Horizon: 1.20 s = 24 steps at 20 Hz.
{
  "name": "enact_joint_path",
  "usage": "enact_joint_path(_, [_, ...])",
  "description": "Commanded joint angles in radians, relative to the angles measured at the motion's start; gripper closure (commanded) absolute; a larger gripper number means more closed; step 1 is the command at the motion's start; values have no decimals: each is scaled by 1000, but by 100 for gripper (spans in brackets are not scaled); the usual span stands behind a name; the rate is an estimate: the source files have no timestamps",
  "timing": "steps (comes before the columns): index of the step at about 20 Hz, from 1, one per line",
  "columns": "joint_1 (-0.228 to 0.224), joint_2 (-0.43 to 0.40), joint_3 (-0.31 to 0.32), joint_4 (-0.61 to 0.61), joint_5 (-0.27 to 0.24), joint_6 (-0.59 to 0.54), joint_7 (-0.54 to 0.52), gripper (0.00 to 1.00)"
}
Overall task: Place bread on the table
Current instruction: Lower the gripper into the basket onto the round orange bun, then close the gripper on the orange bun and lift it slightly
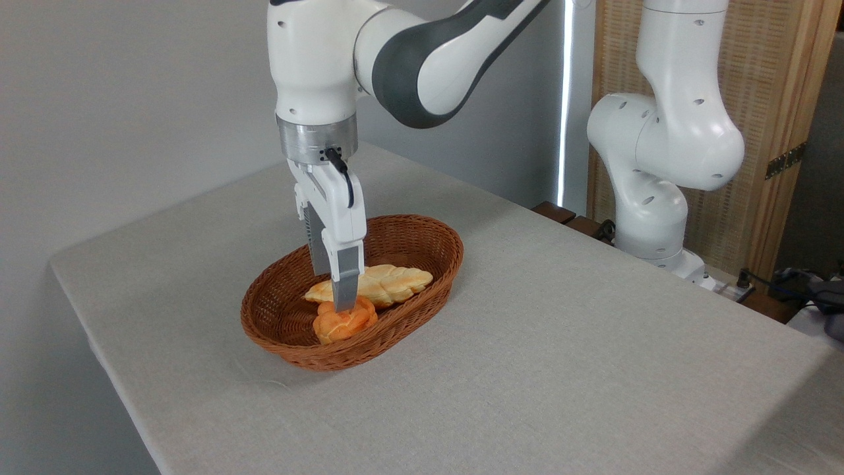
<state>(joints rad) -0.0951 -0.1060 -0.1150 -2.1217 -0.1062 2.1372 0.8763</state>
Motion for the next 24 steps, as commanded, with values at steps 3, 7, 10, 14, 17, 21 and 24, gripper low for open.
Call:
enact_joint_path(3, [-18, -11, 2, -118, 13, 165, 76, 0])
enact_joint_path(7, [-18, -1, -8, -118, 16, 176, 78, 0])
enact_joint_path(10, [-17, 5, -8, -118, 63, 204, 78, 0])
enact_joint_path(14, [-15, 12, -8, -118, 123, 204, 78, 0])
enact_joint_path(17, [-15, 15, -8, -130, 125, 204, 78, 0])
enact_joint_path(21, [-17, 19, -8, -136, 125, 204, 78, 0])
enact_joint_path(24, [-18, 20, -9, -142, 126, 205, 78, 11])
